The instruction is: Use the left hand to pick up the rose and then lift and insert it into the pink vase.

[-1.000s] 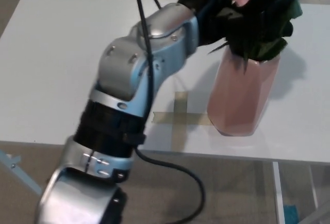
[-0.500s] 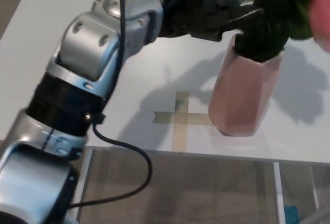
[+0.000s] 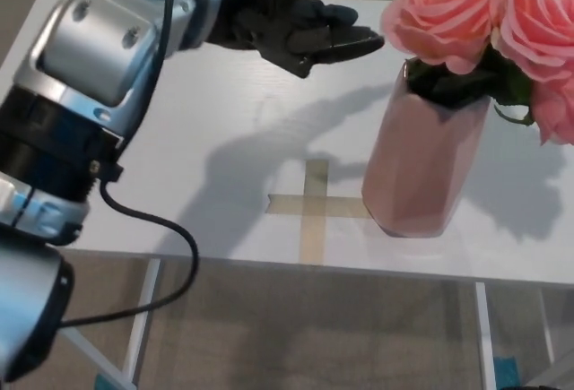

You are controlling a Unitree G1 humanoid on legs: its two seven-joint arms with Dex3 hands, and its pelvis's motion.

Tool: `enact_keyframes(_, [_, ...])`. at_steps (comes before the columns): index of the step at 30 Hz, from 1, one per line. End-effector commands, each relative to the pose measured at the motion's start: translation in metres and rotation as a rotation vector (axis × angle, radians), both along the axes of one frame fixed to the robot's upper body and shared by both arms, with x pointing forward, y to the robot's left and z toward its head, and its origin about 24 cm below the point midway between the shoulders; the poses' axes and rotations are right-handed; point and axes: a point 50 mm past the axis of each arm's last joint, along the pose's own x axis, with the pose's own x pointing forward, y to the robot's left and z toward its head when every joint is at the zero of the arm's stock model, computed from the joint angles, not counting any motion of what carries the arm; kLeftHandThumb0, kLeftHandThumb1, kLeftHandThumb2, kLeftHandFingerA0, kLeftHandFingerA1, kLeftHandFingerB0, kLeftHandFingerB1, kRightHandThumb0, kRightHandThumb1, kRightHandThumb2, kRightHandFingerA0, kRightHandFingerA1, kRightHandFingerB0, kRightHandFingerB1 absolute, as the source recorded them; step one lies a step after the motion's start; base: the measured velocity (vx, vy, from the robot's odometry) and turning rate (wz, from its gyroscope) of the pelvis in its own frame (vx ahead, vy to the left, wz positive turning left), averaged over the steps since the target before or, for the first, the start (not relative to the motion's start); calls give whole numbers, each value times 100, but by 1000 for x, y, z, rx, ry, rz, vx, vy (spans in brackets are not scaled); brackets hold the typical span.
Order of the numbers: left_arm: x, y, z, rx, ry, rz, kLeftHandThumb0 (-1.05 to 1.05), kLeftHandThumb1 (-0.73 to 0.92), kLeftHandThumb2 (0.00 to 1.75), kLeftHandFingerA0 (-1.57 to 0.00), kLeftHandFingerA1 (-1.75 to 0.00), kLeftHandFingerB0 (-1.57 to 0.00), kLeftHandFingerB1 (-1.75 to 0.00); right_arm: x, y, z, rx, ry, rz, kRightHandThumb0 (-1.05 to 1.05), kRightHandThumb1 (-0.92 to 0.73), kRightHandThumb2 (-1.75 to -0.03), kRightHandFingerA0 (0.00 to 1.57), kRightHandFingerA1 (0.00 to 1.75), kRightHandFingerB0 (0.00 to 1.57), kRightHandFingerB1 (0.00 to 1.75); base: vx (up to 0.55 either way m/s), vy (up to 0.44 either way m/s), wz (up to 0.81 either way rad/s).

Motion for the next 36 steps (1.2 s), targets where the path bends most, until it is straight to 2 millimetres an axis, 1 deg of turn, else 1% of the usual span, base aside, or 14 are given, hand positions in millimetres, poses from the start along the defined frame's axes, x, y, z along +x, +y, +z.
enact_keyframes(1, [1, 11, 8, 127, -1, -82, -76, 42, 83, 0, 0, 0, -4, -3, 0, -2, 15, 26, 3, -34, -62, -58, 74, 51, 64, 46, 0, 0, 0])
enact_keyframes(11, [3, 38, 17, 284, -65, -50, -81, 34, 71, 0, -6, 0, -10, -4, 0, -3, 29, 30, -9, -34, -63, -58, 73, 51, 63, 46, 0, 0, 0])
enact_keyframes(12, [0, 57, 19, 286, -112, -11, -86, 44, 63, 0, -21, 0, -16, -6, 0, -4, 29, 33, -7, -34, -63, -58, 73, 51, 63, 46, 0, 0, 0])
enact_keyframes(16, [-5, 83, 17, 203, -106, -9, -83, 41, 63, 0, -17, 0, -14, -9, -2, -5, 24, 36, -6, -34, -63, -58, 73, 51, 63, 46, 0, 0, 0])
enact_keyframes(18, [-18, 96, 14, 220, -189, -14, -80, 44, 54, 0, -19, 0, -14, -9, -2, -5, 23, 38, -8, -34, -63, -58, 73, 51, 63, 46, 0, 0, 0])
enact_keyframes(19, [-28, 101, 11, 225, -236, -19, -76, 31, 69, 0, -14, 0, -10, -12, -3, -6, 21, 44, -11, -34, -63, -58, 73, 51, 63, 46, 0, 0, 0])
enact_keyframes(21, [-51, 114, 2, 182, -311, -7, -74, 32, 70, 0, -12, 0, -11, -13, -5, -6, 12, 52, -14, -34, -63, -58, 73, 51, 62, 46, 0, 0, 0])
enact_keyframes(26, [-92, 135, -21, 86, -368, 35, -57, 34, 78, -1, -30, -1, -27, -16, -7, -7, 2, 61, -15, -35, -63, -58, 72, 50, 61, 45, 0, 0, 0])
enact_keyframes(27, [-108, 145, -33, 48, -347, 50, -33, 13, 79, 0, -48, 0, -46, -18, -7, -8, 0, 66, -22, -35, -63, -58, 72, 50, 61, 45, 0, 0, 0])
enact_keyframes(29, [-128, 155, -46, 1, -315, 66, -31, 14, 80, -6, -50, -6, -47, -23, -8, -10, 2, 75, -34, -35, -63, -58, 72, 50, 61, 45, 0, 0, 0])
enact_keyframes(30, [-135, 157, -52, -18, -308, 71, -71, 41, 71, -18, -36, -24, -37, -25, -9, -11, 1, 80, -42, -35, -63, -58, 72, 50, 61, 45, 0, 0, 0])
enact_keyframes(33, [-156, 167, -73, -75, -270, 109, -68, 46, 84, -24, -43, -36, -46, -32, -10, -13, -6, 91, -59, -36, -63, -58, 72, 50, 61, 45, 0, 0, 0])
enact_keyframes(34, [-162, 170, -83, -102, -250, 120, -68, 61, 59, -41, -35, -44, -34, -33, -10, -13, -10, 94, -63, -36, -63, -58, 72, 50, 62, 45, 0, 0, 0])
enact_keyframes(36, [-176, 178, -111, -182, -178, 161, -67, 62, 61, -51, -39, -49, -36, -36, -12, -14, -14, 101, -73, -36, -63, -58, 72, 50, 60, 45, 0, 0, 0])
